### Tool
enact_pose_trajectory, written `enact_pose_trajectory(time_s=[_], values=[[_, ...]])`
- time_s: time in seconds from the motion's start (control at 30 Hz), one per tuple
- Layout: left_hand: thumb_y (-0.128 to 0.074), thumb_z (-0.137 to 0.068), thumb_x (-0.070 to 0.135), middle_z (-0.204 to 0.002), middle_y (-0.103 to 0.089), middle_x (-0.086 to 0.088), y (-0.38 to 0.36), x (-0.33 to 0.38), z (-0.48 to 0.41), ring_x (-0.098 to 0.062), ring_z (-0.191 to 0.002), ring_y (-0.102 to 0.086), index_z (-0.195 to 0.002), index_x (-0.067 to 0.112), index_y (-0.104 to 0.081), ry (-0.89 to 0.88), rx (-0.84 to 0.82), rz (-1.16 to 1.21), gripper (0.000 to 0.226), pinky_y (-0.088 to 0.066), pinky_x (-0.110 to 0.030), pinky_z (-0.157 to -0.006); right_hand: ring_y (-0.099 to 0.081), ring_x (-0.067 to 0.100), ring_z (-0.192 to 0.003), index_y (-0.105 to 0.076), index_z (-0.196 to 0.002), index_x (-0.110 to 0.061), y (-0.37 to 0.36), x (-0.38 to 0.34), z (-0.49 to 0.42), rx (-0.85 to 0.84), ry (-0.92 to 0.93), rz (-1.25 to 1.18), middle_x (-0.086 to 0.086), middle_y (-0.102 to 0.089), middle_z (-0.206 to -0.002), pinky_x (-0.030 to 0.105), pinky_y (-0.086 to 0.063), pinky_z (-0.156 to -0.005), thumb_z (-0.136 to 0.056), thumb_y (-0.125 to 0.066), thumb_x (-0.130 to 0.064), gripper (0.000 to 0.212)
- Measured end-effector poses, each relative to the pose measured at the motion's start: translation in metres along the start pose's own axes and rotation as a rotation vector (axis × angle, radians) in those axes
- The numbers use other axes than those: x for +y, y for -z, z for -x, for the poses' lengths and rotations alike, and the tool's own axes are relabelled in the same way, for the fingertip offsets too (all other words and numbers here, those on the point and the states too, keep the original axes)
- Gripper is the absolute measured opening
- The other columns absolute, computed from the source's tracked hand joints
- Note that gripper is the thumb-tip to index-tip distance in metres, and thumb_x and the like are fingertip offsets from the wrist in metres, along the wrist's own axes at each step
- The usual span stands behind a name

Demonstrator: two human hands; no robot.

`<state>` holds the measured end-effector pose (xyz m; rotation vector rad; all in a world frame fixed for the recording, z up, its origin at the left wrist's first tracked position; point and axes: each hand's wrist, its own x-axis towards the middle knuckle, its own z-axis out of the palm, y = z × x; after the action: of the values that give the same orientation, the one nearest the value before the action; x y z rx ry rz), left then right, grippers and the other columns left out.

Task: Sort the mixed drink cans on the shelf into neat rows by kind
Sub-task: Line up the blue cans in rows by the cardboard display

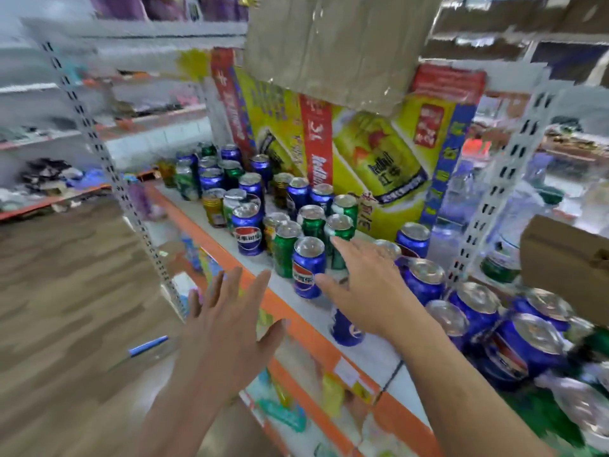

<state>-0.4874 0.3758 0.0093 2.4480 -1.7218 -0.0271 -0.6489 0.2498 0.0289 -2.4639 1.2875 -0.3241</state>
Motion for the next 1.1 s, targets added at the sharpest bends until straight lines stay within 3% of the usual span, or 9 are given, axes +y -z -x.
enact_pose_trajectory(time_s=[0.1,0.2,0.33,0.5,0.7,0.83,0.93,1.0,1.1], values=[[-0.027,-0.086,0.074,-0.158,-0.022,-0.006,0.002,-0.026,-0.022,-0.031,-0.147,-0.015,-0.151,0.039,-0.02,0.013,-0.005,0.05,0.075,-0.02,-0.054,-0.114,-0.015,0.029,-0.146,-0.016,-0.153,-0.028,-0.012,-0.02,-0.035,0.002,0.039,0.005,0.003,-0.021,-0.158,0.052,-0.022,-0.115,-0.093,-0.044,-0.059,0.073],[-0.033,-0.092,0.065,-0.162,-0.001,0.0,0.0,-0.051,-0.046,-0.025,-0.149,0.005,-0.151,0.042,0.001,0.029,-0.003,0.056,0.072,-0.008,-0.049,-0.119,-0.017,0.031,-0.145,-0.017,-0.152,-0.028,-0.024,-0.038,-0.075,-0.008,0.071,0.016,0.003,-0.022,-0.157,0.053,-0.026,-0.113,-0.092,-0.044,-0.058,0.072],[-0.035,-0.092,0.063,-0.16,-0.007,-0.002,-0.002,-0.087,-0.093,-0.026,-0.149,0.001,-0.151,0.041,-0.002,0.017,0.008,0.032,0.072,-0.014,-0.05,-0.117,-0.024,0.028,-0.141,-0.023,-0.149,-0.025,-0.032,-0.058,-0.128,0.002,0.071,0.015,0.005,-0.031,-0.152,0.047,-0.03,-0.112,-0.093,-0.05,-0.048,0.067],[-0.039,-0.096,0.055,-0.159,-0.005,-0.002,0.01,-0.122,-0.16,-0.025,-0.148,0.001,-0.152,0.037,0.0,-0.006,-0.023,-0.012,0.07,-0.011,-0.048,-0.119,-0.029,0.031,-0.138,-0.017,-0.151,-0.028,-0.042,-0.065,-0.189,-0.112,-0.037,0.03,0.004,-0.025,-0.154,0.047,-0.035,-0.108,-0.093,-0.051,-0.037,0.067],[-0.044,-0.094,0.052,-0.154,-0.019,-0.003,0.008,-0.157,-0.227,-0.025,-0.144,-0.012,-0.153,0.032,-0.01,-0.035,-0.033,0.007,0.07,-0.018,-0.045,-0.114,-0.057,0.025,-0.107,-0.046,-0.129,-0.029,-0.044,-0.073,-0.246,-0.304,-0.137,0.147,0.002,-0.054,-0.128,0.042,-0.051,-0.087,-0.082,-0.059,-0.025,0.049],[-0.046,-0.095,0.045,-0.158,-0.011,-0.003,0.005,-0.172,-0.266,-0.024,-0.147,-0.009,-0.152,0.032,-0.008,-0.084,-0.055,0.022,0.071,-0.024,-0.045,-0.115,-0.056,0.027,-0.107,-0.049,-0.123,-0.027,-0.053,-0.08,-0.265,-0.435,-0.167,0.409,0.003,-0.058,-0.12,0.039,-0.037,-0.082,-0.079,-0.065,-0.027,0.046],[-0.049,-0.094,0.041,-0.157,-0.014,-0.004,0.002,-0.183,-0.294,-0.025,-0.146,-0.012,-0.151,0.032,-0.012,-0.12,-0.077,0.052,0.07,-0.027,-0.042,-0.113,-0.057,0.026,-0.103,-0.054,-0.112,-0.025,-0.065,-0.087,-0.272,-0.475,-0.182,0.455,0.002,-0.06,-0.111,0.041,-0.035,-0.081,-0.079,-0.069,-0.025,0.037],[-0.051,-0.093,0.042,-0.157,-0.014,-0.004,-0.003,-0.193,-0.311,-0.026,-0.144,-0.016,-0.151,0.034,-0.012,-0.143,-0.107,0.064,0.071,-0.032,-0.041,-0.11,-0.059,0.025,-0.099,-0.055,-0.108,-0.023,-0.069,-0.088,-0.273,-0.486,-0.221,0.423,0.002,-0.06,-0.106,0.041,-0.041,-0.083,-0.075,-0.072,-0.025,0.038],[-0.056,-0.09,0.042,-0.156,-0.017,-0.003,-0.012,-0.206,-0.339,-0.028,-0.139,-0.027,-0.152,0.035,-0.01,-0.192,-0.17,0.066,0.077,-0.04,-0.041,-0.102,-0.061,0.024,-0.091,-0.055,-0.105,-0.025,-0.063,-0.091,-0.274,-0.367,-0.337,0.325,0.002,-0.06,-0.1,0.036,-0.051,-0.075,-0.071,-0.072,-0.024,0.038]])
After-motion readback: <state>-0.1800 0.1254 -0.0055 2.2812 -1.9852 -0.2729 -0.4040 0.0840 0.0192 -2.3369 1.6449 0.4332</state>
